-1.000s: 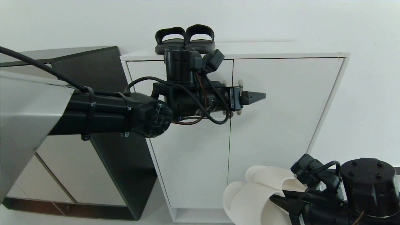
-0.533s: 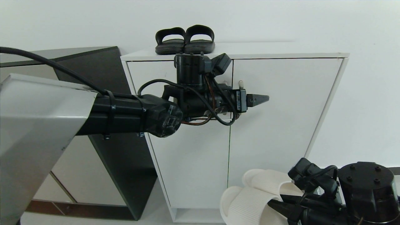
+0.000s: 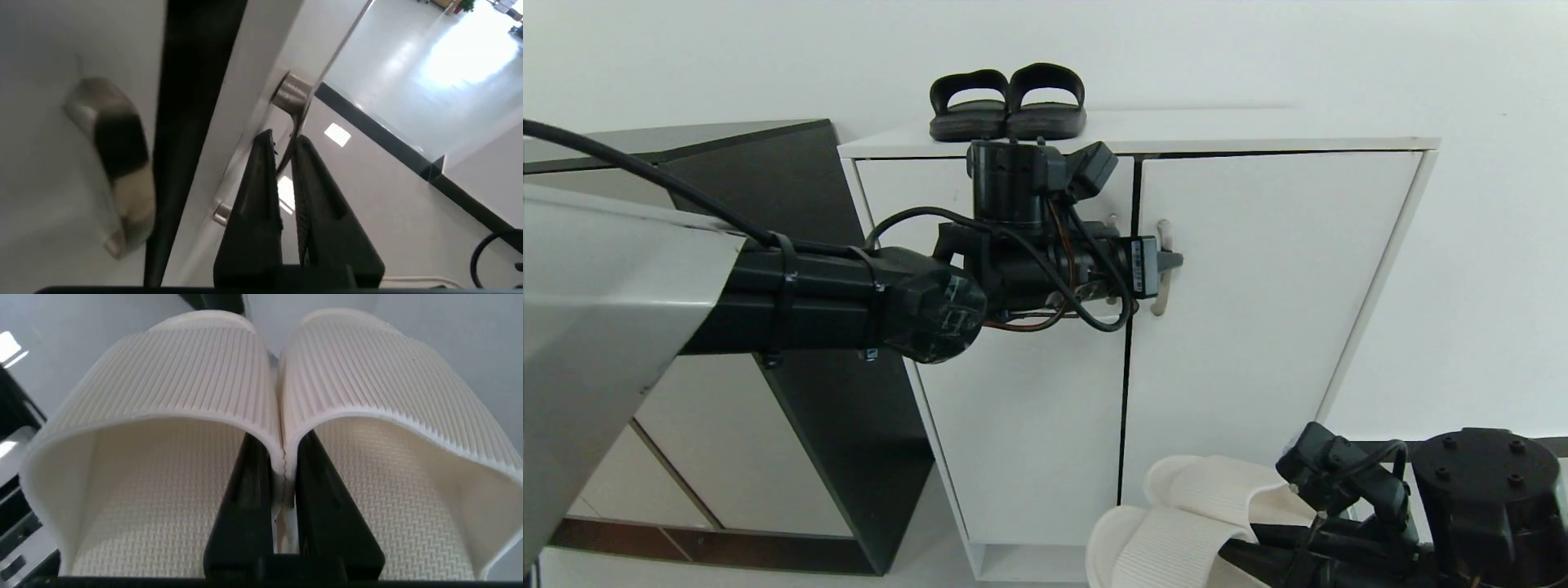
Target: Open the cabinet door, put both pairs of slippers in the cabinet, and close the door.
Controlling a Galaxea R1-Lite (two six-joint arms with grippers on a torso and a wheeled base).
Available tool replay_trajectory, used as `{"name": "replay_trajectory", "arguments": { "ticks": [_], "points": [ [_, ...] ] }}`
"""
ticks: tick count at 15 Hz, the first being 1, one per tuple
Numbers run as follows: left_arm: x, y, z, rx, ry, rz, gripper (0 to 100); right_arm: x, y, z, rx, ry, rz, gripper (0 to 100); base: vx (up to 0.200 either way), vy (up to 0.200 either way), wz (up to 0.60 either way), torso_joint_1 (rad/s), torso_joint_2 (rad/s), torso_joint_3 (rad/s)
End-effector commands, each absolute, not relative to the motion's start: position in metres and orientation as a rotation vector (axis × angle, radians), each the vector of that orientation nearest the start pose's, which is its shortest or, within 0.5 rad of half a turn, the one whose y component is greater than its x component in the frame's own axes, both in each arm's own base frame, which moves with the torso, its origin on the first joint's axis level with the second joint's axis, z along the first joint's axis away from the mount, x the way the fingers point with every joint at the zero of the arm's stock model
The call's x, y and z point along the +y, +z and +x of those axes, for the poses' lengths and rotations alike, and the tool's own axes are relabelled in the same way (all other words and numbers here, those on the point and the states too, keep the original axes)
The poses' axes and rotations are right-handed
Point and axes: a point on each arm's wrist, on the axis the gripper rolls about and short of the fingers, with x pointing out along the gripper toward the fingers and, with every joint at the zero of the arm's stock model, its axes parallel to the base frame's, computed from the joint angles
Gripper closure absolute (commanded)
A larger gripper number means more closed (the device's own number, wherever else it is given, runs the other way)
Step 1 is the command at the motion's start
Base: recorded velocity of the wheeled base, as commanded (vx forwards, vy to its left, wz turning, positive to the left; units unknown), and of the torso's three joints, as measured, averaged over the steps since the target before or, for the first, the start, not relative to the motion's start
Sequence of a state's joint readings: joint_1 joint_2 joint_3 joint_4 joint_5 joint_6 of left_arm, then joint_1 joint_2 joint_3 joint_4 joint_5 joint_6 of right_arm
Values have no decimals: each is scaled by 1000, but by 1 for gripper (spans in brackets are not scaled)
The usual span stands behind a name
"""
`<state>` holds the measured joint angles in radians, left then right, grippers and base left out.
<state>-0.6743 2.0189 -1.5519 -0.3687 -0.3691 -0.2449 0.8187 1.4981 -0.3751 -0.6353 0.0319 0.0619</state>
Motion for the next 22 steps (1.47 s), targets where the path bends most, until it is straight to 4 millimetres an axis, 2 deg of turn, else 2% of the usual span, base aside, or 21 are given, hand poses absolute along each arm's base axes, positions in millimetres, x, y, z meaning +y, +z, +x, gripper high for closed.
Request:
{"name": "replay_trajectory", "arguments": {
  "ticks": [1, 5, 8, 11, 12, 15, 17, 19, 22],
  "points": [
    [-266, 262, 302, 215, -1040, -207, 100, 153, 128, 142, 481, 830, -128, 100, 0, 0, 0, 0, 0, 0],
    [-264, 274, 254, 219, -1093, -200, 100, 145, 132, 126, 467, 951, -111, 100, 0, 0, 0, 0, 0, 0],
    [-262, 270, 223, 245, -1094, -185, 100, 142, 133, 121, 460, 975, -106, 100, 0, 0, 0, 0, 0, 0],
    [-247, 265, 208, 248, -1078, -174, 100, 142, 132, 120, 456, 987, -134, 100, 0, 0, 0, 0, 0, 0],
    [-241, 263, 214, 240, -1019, -178, 100, 144, 130, 118, 462, 1000, -142, 100, 0, 0, 0, 0, 0, 0],
    [-241, 259, 229, 211, -939, -186, 100, 145, 128, 114, 471, 1013, -153, 100, 0, 0, 0, 0, 0, 0],
    [-262, 250, 262, 142, -920, -222, 100, 146, 125, 115, 482, 1008, -158, 100, 0, 0, 0, 0, 0, 0],
    [-274, 248, 280, 131, -910, -227, 100, 146, 125, 115, 481, 1007, -161, 100, 0, 0, 0, 0, 0, 0],
    [-287, 253, 293, 147, -913, -222, 100, 145, 124, 115, 482, 1007, -176, 100, 0, 0, 0, 0, 0, 0]
  ]
}}
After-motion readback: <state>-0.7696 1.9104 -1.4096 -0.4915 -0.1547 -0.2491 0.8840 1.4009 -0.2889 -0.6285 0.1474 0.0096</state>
